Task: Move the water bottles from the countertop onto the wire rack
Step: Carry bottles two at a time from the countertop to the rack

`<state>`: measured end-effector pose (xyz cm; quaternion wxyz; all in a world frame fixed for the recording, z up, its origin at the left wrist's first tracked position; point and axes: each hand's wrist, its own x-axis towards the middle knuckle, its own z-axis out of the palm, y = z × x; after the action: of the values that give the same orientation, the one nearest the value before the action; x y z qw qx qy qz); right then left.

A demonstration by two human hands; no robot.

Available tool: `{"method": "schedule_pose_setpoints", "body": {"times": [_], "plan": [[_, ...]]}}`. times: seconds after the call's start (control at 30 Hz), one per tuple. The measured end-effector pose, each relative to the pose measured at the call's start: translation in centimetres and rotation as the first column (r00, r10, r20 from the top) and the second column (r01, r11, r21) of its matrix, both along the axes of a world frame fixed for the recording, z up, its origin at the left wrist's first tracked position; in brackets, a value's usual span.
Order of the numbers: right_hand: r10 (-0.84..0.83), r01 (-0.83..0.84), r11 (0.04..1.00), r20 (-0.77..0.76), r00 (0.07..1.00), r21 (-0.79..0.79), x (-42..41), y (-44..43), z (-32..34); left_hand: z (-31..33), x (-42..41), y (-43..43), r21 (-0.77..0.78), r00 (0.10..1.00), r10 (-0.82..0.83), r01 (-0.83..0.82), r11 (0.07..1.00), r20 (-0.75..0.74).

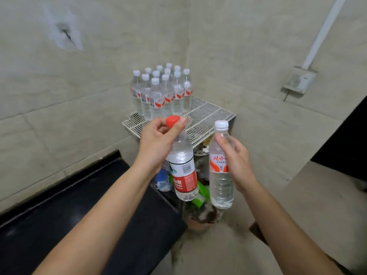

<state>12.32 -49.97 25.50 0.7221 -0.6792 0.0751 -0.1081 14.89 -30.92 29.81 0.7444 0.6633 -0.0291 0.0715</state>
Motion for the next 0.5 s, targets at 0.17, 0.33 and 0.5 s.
{"method": "schedule_pose_setpoints", "body": {"times": [0.17, 0.33, 0.5], "plan": [[-0.051, 0.055, 0.998, 0.089, 0.995, -0.036, 9.2, -3.9, 2.7, 1.9, 9.4, -2.8, 0.107, 0.992, 0.090, -0.100, 0.989, 0.093], [-0.031, 0.058, 0.986, 0.174, 0.984, -0.154, 17.2, -6.8, 3.1, 2.2, 16.7, -4.7, 0.214, 0.964, 0.243, -0.261, 0.941, 0.111], [0.121, -0.068, 0.966, 0.203, 0.972, -0.249, 25.7, -8.1, 0.7, -0.4, 22.6, -6.0, 0.281, 0.908, 0.416, -0.410, 0.868, 0.041]]}}
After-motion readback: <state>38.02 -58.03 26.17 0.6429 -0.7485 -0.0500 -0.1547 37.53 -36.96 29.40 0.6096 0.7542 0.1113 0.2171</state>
